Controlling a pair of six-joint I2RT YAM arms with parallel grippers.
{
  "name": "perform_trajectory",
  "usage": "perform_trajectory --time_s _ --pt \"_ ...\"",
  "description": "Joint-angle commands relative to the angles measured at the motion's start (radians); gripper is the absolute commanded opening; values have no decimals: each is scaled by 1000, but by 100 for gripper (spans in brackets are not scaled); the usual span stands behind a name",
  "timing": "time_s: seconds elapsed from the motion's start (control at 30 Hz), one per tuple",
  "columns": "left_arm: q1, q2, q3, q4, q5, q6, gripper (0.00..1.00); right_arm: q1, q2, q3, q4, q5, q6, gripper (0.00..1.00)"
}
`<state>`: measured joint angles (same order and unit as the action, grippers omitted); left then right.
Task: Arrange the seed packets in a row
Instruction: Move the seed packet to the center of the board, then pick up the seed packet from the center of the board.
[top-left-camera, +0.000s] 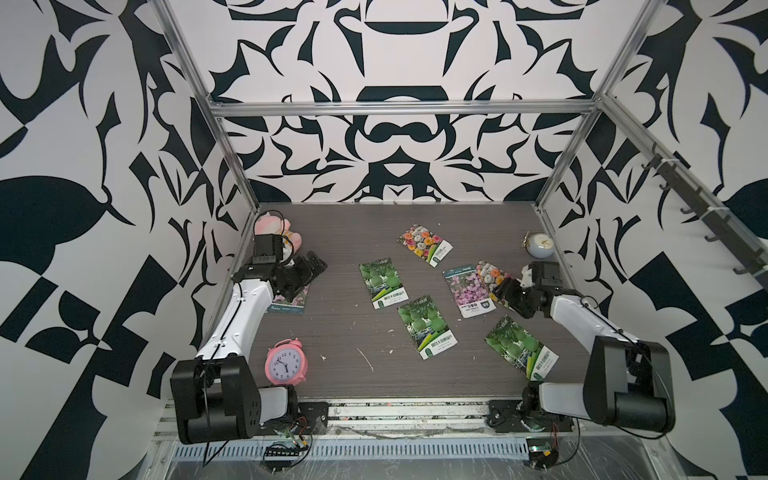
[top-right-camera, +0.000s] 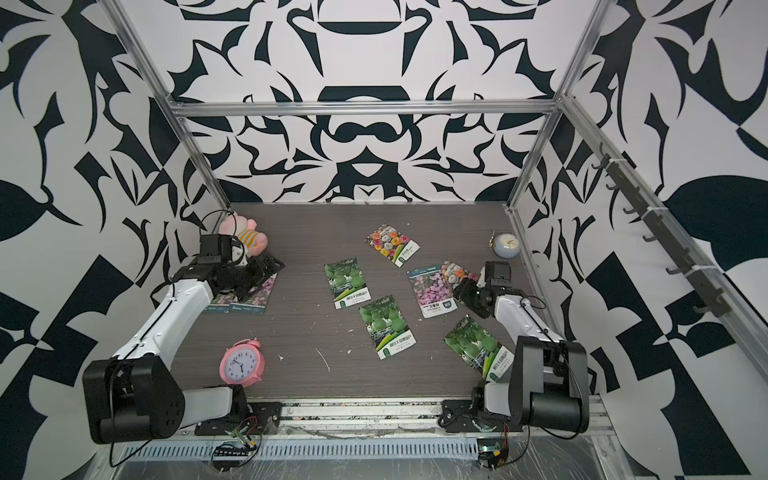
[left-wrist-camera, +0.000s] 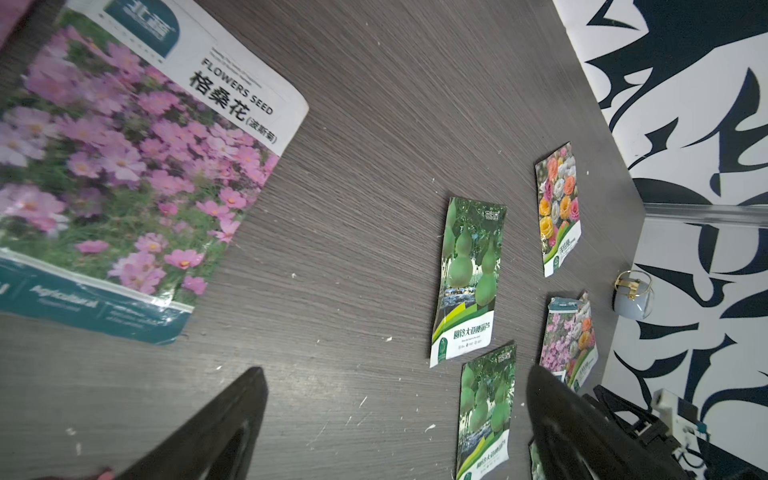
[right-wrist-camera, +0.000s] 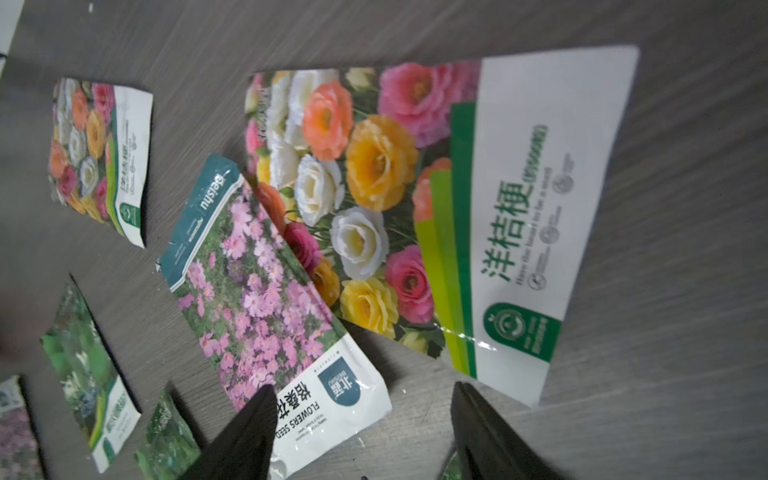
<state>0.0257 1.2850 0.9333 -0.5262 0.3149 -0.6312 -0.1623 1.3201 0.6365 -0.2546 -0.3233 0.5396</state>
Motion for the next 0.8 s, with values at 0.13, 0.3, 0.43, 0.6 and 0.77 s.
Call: perform_trajectory --time_s 0.13,0.3,0.43,0.6,0.77 --pt "-25 -18 -73 182 22 -108 99 -42 -35 -57 49 -85 88 67" --pt "-54 49 -55 190 22 -101 100 -45 -2 -63 57 -150 88 53" --pt "-71 66 -47 197 18 -105 99 -45 17 -59 48 -143 75 49" --pt "-84 70 -42 211 20 -113 99 -45 47 -52 53 -186 41 42" --pt "-111 100 -24 212 35 -114 99 -45 46 -69 37 -157 23 39"
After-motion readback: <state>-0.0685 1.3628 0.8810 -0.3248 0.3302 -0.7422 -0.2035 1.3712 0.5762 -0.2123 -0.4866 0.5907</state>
